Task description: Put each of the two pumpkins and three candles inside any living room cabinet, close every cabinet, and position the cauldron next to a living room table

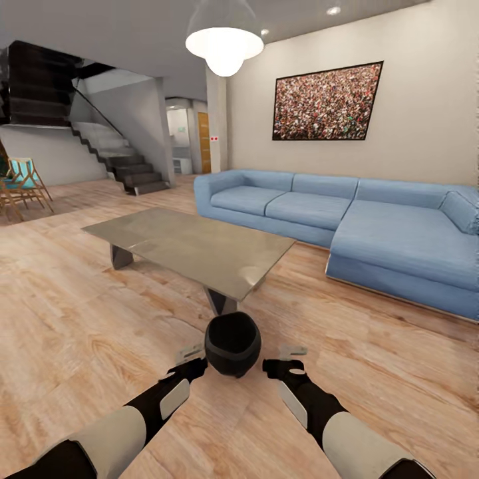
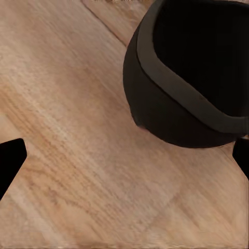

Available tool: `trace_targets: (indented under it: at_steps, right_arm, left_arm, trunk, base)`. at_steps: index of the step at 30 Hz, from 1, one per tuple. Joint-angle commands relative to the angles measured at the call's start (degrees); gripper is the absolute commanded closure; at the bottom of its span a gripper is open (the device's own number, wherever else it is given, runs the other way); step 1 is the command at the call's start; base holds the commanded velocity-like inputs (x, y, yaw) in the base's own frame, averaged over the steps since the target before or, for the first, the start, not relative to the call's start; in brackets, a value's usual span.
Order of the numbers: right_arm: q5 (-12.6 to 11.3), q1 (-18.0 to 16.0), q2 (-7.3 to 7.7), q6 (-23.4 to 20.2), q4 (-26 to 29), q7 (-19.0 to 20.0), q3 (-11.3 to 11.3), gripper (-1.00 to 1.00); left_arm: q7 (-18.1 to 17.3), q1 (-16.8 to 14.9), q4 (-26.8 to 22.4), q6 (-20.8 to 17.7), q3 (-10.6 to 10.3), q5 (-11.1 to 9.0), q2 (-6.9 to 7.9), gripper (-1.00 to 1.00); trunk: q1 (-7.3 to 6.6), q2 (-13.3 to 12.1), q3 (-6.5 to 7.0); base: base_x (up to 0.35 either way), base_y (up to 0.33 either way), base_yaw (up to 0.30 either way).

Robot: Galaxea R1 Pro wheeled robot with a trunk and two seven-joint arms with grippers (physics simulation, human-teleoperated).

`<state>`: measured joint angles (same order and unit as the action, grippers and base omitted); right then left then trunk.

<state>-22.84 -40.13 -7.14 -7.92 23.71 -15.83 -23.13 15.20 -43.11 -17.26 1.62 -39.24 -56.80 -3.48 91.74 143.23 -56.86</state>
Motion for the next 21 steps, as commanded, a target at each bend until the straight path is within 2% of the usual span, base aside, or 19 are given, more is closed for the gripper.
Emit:
trace_targets:
  at_steps: [1, 17, 21]
  right_arm:
    - [-0.37, -0.04, 0.06, -0.26, 0.11, -0.47, -0.5, -1.0]
    - [-0.37, -0.06, 0.09, -0.12, 0.11, -0.46, -0.52, -1.0]
    - [-0.37, -0.06, 0.1, 1.21, 0.06, -0.5, -0.52, -1.0]
  left_arm:
    - [0.36, -0.04, -0.05, 0.19, -0.48, -0.51, 0.04, -1.0]
    - [0.36, -0.04, -0.05, 0.23, -0.48, -0.42, 0.06, -1.0]
    - [0.36, -0.04, -0.05, 0.23, -0.48, -0.42, 0.06, -1.0]
  trunk:
    - [-0.07, 0.01, 0.17]
    - [-3.58, -6.4, 3.05]
    - [-4.46, -8.01, 3.77]
  base:
    - [-0.344, 0.0, 0.0]
    - [-0.343, 0.0, 0.0]
    - [-0.107, -0.006, 0.0]
